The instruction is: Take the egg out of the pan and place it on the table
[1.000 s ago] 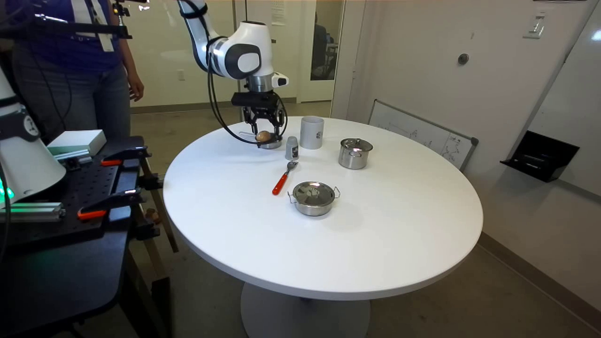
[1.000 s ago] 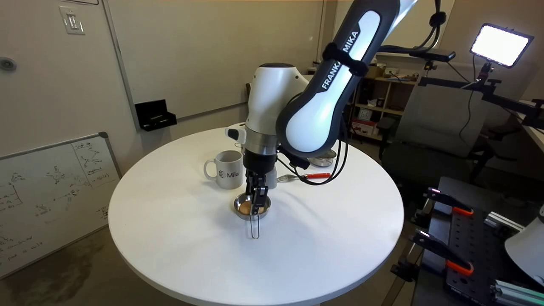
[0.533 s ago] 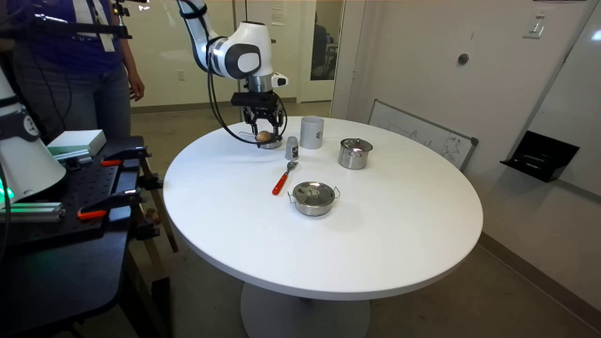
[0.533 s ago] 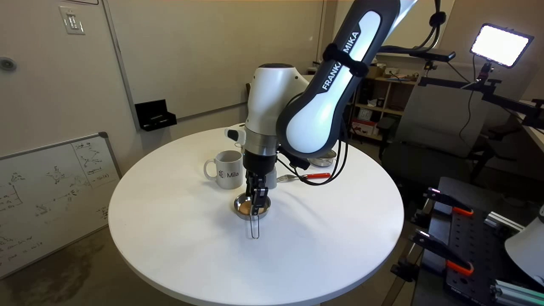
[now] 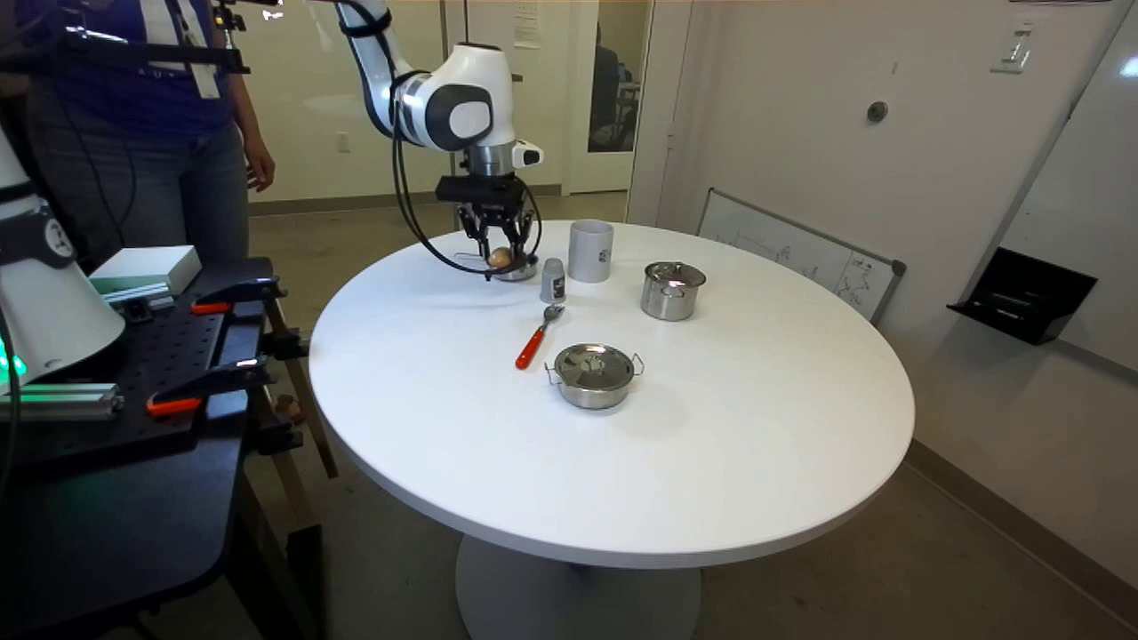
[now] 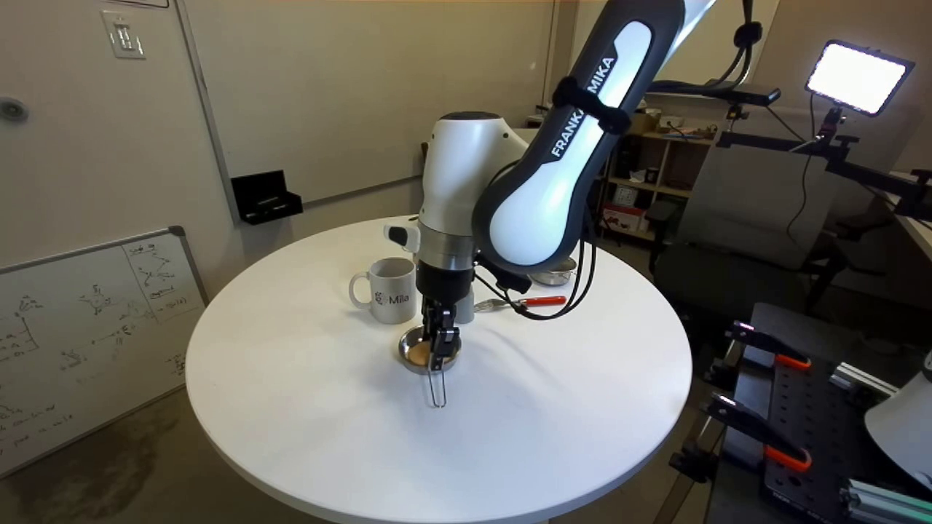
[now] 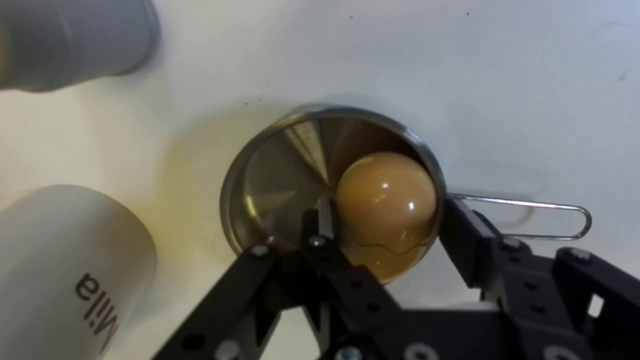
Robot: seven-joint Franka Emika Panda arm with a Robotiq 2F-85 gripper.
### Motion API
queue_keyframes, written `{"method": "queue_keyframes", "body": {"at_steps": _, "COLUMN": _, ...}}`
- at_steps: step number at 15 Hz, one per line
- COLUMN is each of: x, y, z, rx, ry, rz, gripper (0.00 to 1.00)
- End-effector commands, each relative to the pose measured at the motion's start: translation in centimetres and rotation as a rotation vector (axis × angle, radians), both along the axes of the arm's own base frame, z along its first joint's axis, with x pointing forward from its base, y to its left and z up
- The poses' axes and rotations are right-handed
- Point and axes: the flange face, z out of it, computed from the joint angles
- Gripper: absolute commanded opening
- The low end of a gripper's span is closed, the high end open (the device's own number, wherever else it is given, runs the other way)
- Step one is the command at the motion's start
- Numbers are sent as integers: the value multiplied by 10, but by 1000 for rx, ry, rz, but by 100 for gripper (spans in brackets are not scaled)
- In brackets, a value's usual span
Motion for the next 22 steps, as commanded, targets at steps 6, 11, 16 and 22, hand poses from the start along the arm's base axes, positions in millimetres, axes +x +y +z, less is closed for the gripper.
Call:
{"method": "queue_keyframes", "body": {"at_steps": 6, "x": 6, "y": 3, "z": -1, "rx": -21, "ry": 5, "rz": -1, "gripper": 28}}
{"method": "queue_keyframes", "body": {"at_steps": 11, "x": 7, "y": 6, "z": 5, "rx": 10, "ry": 7, "rz": 0, "gripper": 28}}
{"method": "queue_keyframes", "body": {"at_steps": 16, "x": 9, "y": 6, "z": 10, "rx": 14, "ry": 1, "rz": -4, "gripper": 28}}
{"method": "queue_keyframes", "body": {"at_steps": 22, "x": 8, "y": 7, "z": 6, "rx": 13, "ry": 17, "rz": -3, "gripper": 46}}
